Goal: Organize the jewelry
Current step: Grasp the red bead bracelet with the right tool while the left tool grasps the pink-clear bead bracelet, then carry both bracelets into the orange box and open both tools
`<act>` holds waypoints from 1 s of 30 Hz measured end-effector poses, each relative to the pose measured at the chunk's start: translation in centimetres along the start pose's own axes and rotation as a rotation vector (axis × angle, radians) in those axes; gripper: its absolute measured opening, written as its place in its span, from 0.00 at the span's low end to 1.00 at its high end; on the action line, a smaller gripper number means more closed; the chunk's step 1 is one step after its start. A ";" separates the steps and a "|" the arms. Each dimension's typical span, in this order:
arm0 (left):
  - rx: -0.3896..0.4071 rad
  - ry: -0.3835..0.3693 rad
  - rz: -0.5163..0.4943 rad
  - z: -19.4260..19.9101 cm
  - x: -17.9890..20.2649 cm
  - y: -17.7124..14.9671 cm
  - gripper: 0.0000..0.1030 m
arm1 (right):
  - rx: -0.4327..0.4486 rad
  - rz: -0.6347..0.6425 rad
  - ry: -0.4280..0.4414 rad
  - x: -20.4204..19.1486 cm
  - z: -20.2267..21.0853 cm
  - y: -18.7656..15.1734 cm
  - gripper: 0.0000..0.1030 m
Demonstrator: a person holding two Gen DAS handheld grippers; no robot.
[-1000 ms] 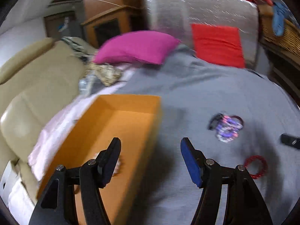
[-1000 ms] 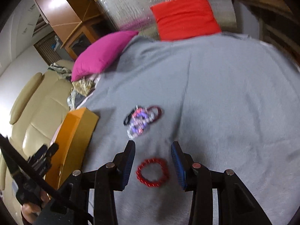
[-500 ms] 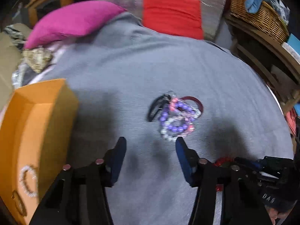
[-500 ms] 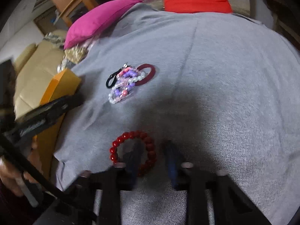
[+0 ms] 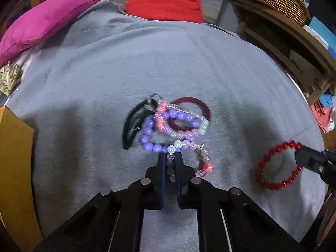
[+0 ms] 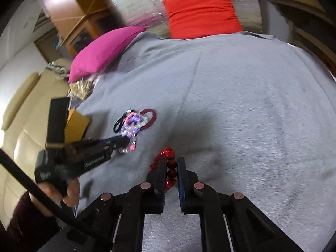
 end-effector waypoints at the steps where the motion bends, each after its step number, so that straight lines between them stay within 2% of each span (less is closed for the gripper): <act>1: -0.003 -0.016 -0.001 0.1 0.3 -0.1 0.08 | 0.000 -0.005 -0.007 0.1 0.0 0.0 0.10; 5: -0.028 -0.054 -0.028 0.6 1.6 -1.2 0.07 | 0.000 -0.030 -0.022 0.7 0.3 0.1 0.10; 11: -0.007 -0.051 -0.069 2.6 3.5 -3.1 0.07 | 0.030 -0.056 -0.001 1.4 1.1 0.3 0.10; 21: 0.095 -0.037 -0.048 7.8 3.1 -3.9 0.07 | 0.095 -0.014 0.081 -0.8 2.7 0.6 0.10; 30: 0.191 -0.023 -0.002 12.3 0.3 -4.9 0.07 | 0.134 0.038 0.135 -4.2 3.5 0.2 0.10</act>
Point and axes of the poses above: each gripper's, at about its wrist camera, not at the fingertips, and z roughly against the way its jaws point, x to its right, y to its top, the point moved 1 cm from there along -z, roughly the way its jaws point, and after that the axes turned 2 degrees about -x, right-handed, at the moved point
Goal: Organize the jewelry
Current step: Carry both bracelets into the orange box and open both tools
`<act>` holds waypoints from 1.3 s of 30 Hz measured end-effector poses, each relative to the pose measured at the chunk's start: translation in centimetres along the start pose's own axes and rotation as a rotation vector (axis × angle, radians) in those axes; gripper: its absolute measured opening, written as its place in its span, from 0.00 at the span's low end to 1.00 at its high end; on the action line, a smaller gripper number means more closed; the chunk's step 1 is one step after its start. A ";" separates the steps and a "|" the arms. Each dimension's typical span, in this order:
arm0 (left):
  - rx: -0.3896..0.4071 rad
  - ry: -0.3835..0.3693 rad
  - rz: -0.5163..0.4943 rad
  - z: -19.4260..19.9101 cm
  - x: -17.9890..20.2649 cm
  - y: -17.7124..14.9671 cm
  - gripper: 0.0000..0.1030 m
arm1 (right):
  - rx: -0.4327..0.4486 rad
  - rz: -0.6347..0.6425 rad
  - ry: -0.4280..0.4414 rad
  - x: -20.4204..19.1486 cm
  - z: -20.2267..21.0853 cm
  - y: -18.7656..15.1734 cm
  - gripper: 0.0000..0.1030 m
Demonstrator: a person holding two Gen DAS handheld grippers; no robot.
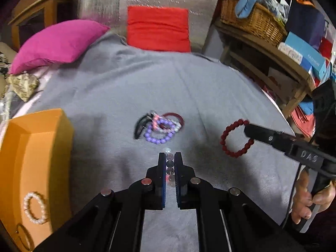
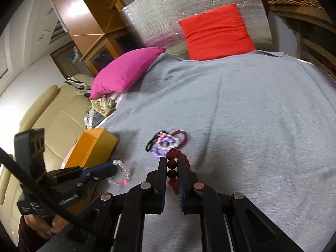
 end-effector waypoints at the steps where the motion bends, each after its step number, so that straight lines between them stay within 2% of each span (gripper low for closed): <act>1: 0.011 0.006 0.004 0.6 -0.3 0.0 0.07 | -0.001 0.007 0.007 -0.6 -0.1 -0.1 0.10; 4: 0.044 0.018 0.029 2.7 -1.5 -0.3 0.07 | -0.008 0.031 0.023 -2.1 -0.5 -0.2 0.10; 13: 0.165 0.095 0.107 8.9 -6.1 -2.4 0.07 | -0.005 0.127 0.165 -9.0 -0.8 -0.8 0.10; 22: 0.216 0.231 0.253 13.8 -12.2 -8.2 0.07 | -0.059 0.202 0.288 -16.5 -2.6 -2.6 0.10; 25: 0.212 0.276 0.301 14.4 -13.9 -9.7 0.07 | -0.073 0.220 0.331 -19.2 -3.3 -3.0 0.10; 28: 0.191 0.273 0.361 14.5 -15.4 -11.1 0.07 | -0.094 0.217 0.390 -22.0 -4.3 -3.4 0.10; 31: 0.150 0.260 0.404 14.0 -16.4 -12.5 0.07 | -0.128 0.237 0.413 -24.3 -5.4 -4.5 0.10; 35: 0.087 0.246 0.433 12.9 -17.1 -14.0 0.07 | -0.185 0.263 0.413 -26.1 -7.1 -6.2 0.10; 39: 0.058 0.254 0.438 12.6 -17.4 -14.6 0.07 | -0.241 0.264 0.393 -26.5 -9.4 -7.6 0.10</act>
Point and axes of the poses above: each gripper's, at about its wrist camera, not at the fingertips, and z roughly against the way its jaws point, x to its right, y to its top, the point moved 1 cm from there along -z, roughly the way its jaws point, and after that the axes turned 2 degrees about -x, right-handed, at the moved point
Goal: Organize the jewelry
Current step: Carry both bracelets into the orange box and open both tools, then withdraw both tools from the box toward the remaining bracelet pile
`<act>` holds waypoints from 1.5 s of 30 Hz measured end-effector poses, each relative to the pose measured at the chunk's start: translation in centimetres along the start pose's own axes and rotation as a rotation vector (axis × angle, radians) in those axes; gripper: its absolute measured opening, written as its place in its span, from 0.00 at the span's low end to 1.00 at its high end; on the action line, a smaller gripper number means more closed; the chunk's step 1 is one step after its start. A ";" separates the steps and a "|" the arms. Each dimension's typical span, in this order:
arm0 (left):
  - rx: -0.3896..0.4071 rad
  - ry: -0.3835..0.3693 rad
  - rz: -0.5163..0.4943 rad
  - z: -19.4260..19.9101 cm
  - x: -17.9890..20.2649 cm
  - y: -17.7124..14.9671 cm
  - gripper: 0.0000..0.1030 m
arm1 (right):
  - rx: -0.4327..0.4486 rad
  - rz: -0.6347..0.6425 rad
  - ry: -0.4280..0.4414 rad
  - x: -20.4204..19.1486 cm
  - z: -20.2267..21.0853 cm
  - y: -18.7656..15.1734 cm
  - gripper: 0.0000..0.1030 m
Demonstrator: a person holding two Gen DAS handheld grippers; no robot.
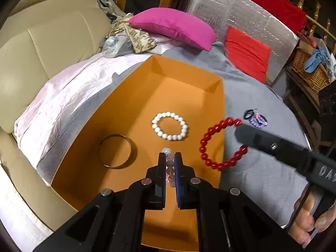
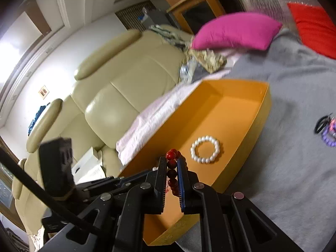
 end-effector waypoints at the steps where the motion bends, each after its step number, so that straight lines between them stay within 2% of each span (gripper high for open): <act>1: -0.012 0.004 0.006 -0.3 -0.2 0.0 0.07 | -0.014 0.002 -0.011 0.1 -0.7 -0.2 0.10; 9: -0.092 0.064 0.028 -2.1 -0.5 -0.2 0.08 | -0.082 -0.044 -0.055 1.8 -2.3 -0.9 0.14; 10: -0.098 0.064 0.031 -2.2 -0.7 -0.2 0.12 | -0.086 -0.062 -0.053 2.2 -2.2 -0.8 0.14; 11: -0.104 0.066 0.035 -2.4 -0.7 -0.2 0.21 | -0.084 -0.070 -0.056 2.4 -2.0 -0.7 0.16; 12: -0.106 0.074 0.040 -2.4 -0.8 -0.2 0.25 | -0.075 -0.075 -0.062 2.6 -1.7 -0.6 0.21; 13: -0.101 0.080 0.041 -2.4 -0.7 -0.2 0.32 | -0.067 -0.075 -0.066 2.8 -1.4 -0.5 0.21; 18: -0.042 0.089 0.009 -1.8 1.0 0.3 0.43 | -0.043 -0.045 -0.121 3.7 1.0 -0.4 0.21; 21: 0.014 0.097 -0.048 -1.3 3.3 0.7 0.48 | -0.038 -0.021 -0.173 4.6 2.7 -0.5 0.22; 23: 0.056 0.122 -0.088 -0.9 4.8 1.0 0.61 | -0.028 -0.014 -0.212 5.5 4.4 -0.7 0.24; 27: 0.109 0.143 -0.162 -0.7 7.6 1.2 0.63 | 0.007 -0.038 -0.277 7.9 7.8 -1.3 0.54; 34: 0.113 0.159 -0.263 -1.8 12.1 1.2 0.63 | 0.121 -0.109 -0.375 12.4 14.4 -1.8 0.54; 38: 0.106 0.168 -0.303 -2.6 14.1 1.0 0.63 | 0.158 -0.164 -0.420 14.4 16.4 -1.7 0.54; 45: 0.096 0.182 -0.374 -3.8 17.5 0.3 0.63 | 0.133 -0.243 -0.452 17.6 17.5 -2.4 0.54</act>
Point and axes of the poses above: each gripper's, at about its wrist camera, not at the fingertips, and z roughly against the way its jaws point, x to its right, y to its top, the point moved 1 cm from there along -z, roughly the way its jaws point, and after that the axes turned 2 degrees about -x, right-handed, at the moved point
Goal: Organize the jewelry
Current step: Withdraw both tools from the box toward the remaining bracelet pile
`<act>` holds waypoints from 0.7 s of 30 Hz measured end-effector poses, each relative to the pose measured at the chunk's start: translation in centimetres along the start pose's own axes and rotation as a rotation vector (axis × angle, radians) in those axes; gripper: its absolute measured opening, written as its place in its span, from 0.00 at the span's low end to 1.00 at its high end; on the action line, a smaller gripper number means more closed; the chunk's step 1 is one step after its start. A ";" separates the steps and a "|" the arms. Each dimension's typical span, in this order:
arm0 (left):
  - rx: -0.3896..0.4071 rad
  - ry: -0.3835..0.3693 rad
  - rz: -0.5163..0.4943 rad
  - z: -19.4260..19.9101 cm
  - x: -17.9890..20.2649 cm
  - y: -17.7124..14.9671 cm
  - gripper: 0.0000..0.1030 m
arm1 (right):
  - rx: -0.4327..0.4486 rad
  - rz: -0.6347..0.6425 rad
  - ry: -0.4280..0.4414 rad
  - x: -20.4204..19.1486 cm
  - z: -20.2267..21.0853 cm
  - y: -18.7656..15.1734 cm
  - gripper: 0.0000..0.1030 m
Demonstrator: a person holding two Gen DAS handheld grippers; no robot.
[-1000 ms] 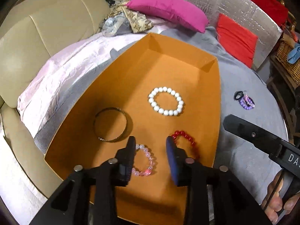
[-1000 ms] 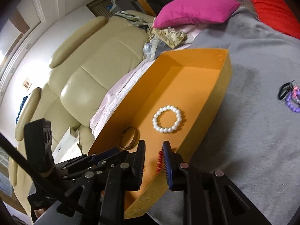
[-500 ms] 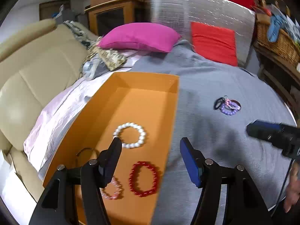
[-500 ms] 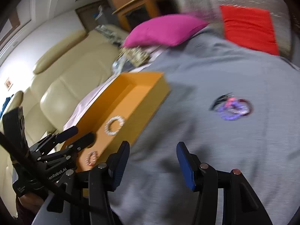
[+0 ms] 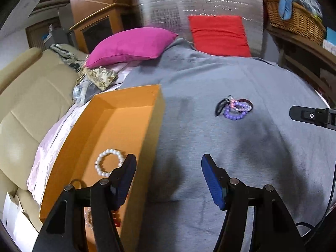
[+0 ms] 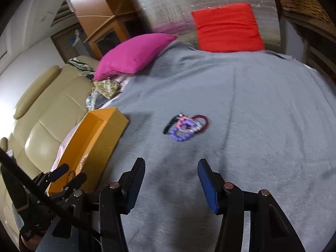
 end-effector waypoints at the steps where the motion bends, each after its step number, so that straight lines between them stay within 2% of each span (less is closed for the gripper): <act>1: 0.000 0.001 -0.011 0.0 0.6 0.1 0.63 | -0.002 -0.002 -0.001 0.2 0.0 0.0 0.54; 9: 0.001 0.003 -0.082 -0.5 4.1 0.5 0.63 | 0.005 -0.027 -0.004 2.4 0.8 -0.1 0.54; 21: 0.001 -0.009 -0.132 -1.0 7.3 1.0 0.63 | 0.018 -0.056 -0.025 5.0 1.8 0.1 0.54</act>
Point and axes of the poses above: each gripper's, at about its wrist camera, not at the fingertips, and z roughly against the way its jaws point, x to its right, y to its top, the point moved 1 cm from there along -z, roughly the way its jaws point, and after that the axes turned 2 degrees about -x, right-handed, at the moved point
